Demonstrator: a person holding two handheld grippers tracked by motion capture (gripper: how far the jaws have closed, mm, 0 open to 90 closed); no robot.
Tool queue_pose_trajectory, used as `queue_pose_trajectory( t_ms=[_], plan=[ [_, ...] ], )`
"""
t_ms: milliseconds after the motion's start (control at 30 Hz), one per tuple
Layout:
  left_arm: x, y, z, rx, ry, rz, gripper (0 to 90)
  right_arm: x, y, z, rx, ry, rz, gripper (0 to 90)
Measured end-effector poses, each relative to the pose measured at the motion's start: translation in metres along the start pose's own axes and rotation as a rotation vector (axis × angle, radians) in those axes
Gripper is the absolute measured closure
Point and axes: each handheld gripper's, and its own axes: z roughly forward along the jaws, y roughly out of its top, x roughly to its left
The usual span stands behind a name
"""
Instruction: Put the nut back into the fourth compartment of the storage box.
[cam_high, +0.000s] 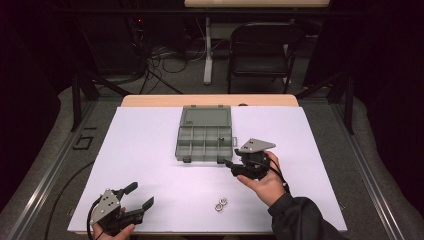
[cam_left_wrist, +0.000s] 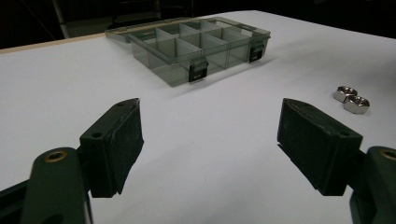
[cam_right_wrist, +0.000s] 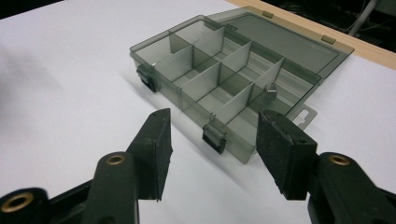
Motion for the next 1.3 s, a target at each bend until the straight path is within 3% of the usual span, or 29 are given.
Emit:
queue_pose_trajectory(
  t_ms=[600, 833, 1100, 1300],
  plan=[
    [0.0, 0.0, 0.0, 0.003, 0.0, 0.002, 22.4, 0.022, -0.038, -0.016, -0.041, 0.044, 0.02, 45.6],
    [0.0, 0.0, 0.0, 0.003, -0.001, 0.002, 22.4, 0.03, -0.048, -0.016, -0.046, 0.045, -0.003, 45.7],
    [0.0, 0.0, 0.0, 0.004, 0.001, 0.002, 22.3, 0.041, -0.059, -0.012, -0.029, 0.068, -0.034, 51.4],
    [0.0, 0.0, 0.0, 0.005, 0.002, 0.001, 22.4, 0.047, -0.068, -0.006, -0.009, 0.096, -0.02, 56.7]
  ],
)
